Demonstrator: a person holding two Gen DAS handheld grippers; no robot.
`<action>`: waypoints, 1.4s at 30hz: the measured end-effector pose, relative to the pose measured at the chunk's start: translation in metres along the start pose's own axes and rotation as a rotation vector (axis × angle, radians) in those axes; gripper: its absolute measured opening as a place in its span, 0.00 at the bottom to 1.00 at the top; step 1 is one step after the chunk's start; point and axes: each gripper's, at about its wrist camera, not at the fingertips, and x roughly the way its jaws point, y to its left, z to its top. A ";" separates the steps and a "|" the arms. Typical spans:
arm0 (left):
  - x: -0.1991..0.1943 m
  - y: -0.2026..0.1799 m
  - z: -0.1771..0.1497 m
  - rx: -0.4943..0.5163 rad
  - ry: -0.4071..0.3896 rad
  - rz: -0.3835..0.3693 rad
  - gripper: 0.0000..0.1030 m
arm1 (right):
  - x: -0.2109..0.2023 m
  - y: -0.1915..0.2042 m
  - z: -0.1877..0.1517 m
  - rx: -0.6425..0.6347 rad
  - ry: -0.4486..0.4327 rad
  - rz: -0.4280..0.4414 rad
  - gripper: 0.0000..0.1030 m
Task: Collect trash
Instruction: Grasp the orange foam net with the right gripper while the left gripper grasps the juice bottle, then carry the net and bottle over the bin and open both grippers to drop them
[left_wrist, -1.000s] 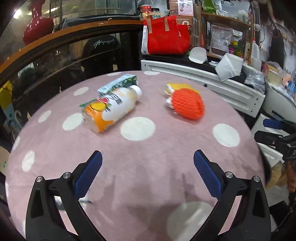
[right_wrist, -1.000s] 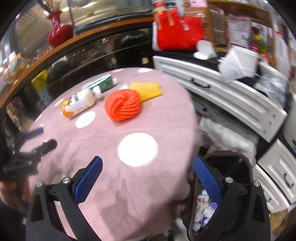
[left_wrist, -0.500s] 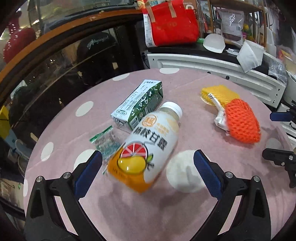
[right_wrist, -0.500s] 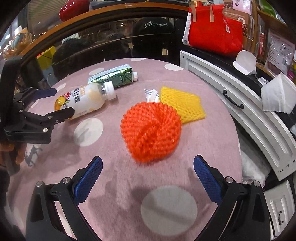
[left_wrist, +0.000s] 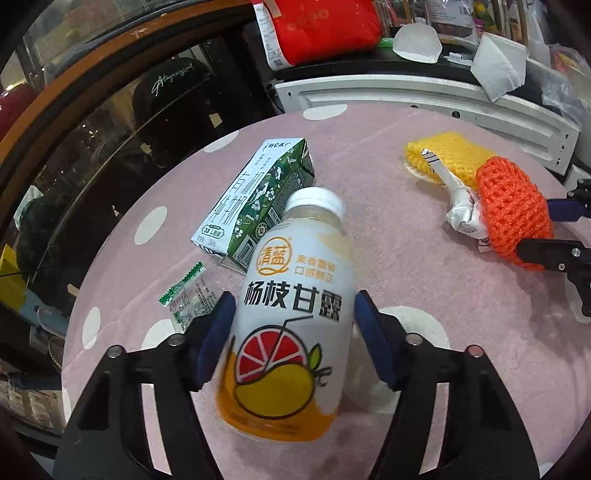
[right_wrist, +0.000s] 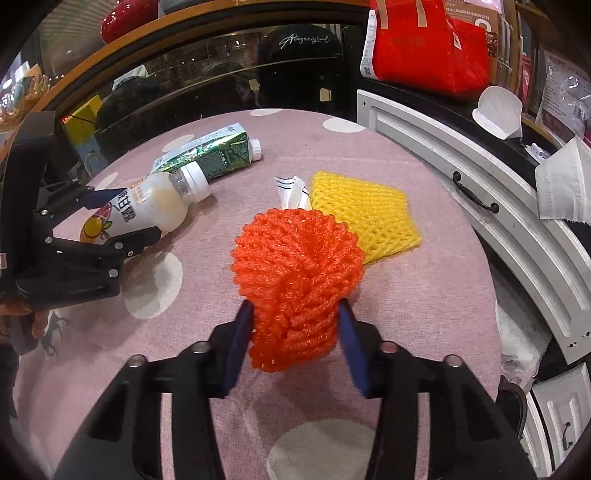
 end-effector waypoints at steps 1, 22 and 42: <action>-0.003 -0.001 -0.001 -0.011 -0.003 -0.003 0.61 | -0.002 0.000 0.000 0.000 -0.007 0.000 0.37; -0.082 -0.035 -0.051 -0.237 -0.170 -0.133 0.59 | -0.080 0.001 -0.056 0.038 -0.125 0.018 0.33; -0.155 -0.110 -0.065 -0.263 -0.310 -0.278 0.59 | -0.133 -0.061 -0.125 0.193 -0.146 -0.079 0.33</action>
